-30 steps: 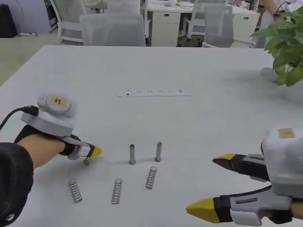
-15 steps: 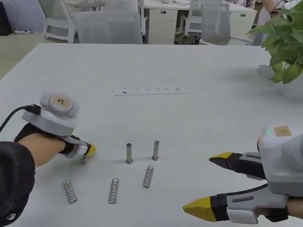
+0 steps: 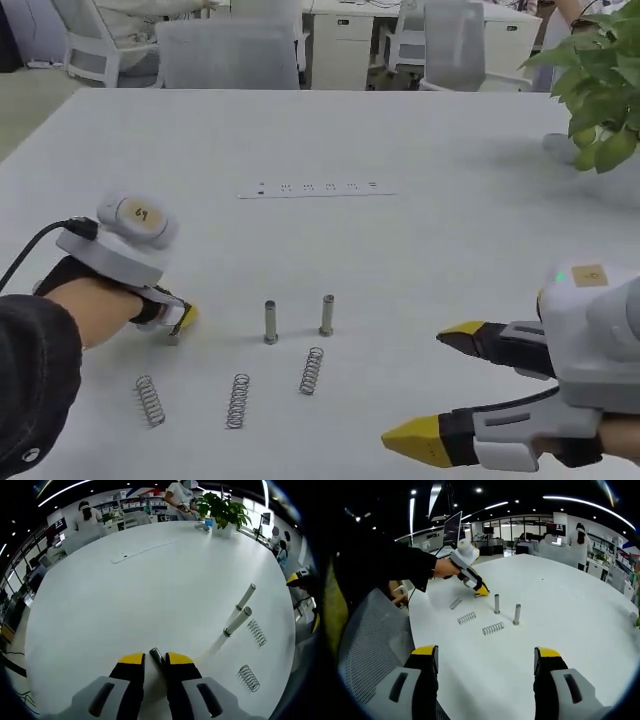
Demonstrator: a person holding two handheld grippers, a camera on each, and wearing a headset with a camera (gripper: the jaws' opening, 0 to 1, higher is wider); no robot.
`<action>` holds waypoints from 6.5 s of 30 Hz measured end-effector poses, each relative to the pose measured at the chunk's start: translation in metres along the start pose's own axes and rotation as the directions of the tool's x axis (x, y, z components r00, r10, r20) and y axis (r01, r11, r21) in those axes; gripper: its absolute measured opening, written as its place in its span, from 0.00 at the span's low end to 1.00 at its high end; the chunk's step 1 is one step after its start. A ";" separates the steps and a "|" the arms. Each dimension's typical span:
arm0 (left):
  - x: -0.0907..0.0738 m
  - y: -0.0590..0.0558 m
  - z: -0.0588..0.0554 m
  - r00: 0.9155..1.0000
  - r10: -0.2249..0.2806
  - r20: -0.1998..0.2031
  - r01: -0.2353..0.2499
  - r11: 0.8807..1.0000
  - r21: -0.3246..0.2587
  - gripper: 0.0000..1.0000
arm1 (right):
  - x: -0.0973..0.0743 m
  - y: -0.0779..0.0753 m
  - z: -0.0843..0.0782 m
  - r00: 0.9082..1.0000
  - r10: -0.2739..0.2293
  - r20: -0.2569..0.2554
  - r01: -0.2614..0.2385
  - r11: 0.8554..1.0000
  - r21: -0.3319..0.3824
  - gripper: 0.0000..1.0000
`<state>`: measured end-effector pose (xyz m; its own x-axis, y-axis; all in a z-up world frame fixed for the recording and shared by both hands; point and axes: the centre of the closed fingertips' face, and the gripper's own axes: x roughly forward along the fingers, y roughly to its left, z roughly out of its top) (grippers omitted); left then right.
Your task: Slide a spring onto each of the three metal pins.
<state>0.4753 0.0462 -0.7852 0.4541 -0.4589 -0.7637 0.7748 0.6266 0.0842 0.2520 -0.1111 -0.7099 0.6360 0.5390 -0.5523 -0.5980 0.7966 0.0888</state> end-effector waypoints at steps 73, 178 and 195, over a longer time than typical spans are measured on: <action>-0.040 -0.018 0.009 0.993 -0.058 0.101 0.059 0.998 -0.004 0.00 | 0.001 0.006 0.009 1.000 0.009 0.000 -0.009 0.999 -0.033 0.75; -0.063 -0.031 0.002 0.939 -0.068 0.337 0.122 0.982 -0.143 0.33 | 0.004 0.013 0.017 1.000 0.024 -0.006 -0.024 0.998 -0.062 0.75; -0.079 -0.030 -0.002 0.935 -0.050 0.350 0.117 0.978 -0.173 0.45 | 0.003 0.014 0.020 1.000 0.026 -0.002 -0.026 0.997 -0.068 0.75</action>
<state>0.4150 0.0649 -0.7292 0.5403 -0.6808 -0.4945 0.7344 0.6684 -0.1179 0.2552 -0.0926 -0.6941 0.6195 0.5589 -0.5512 -0.6462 0.7618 0.0463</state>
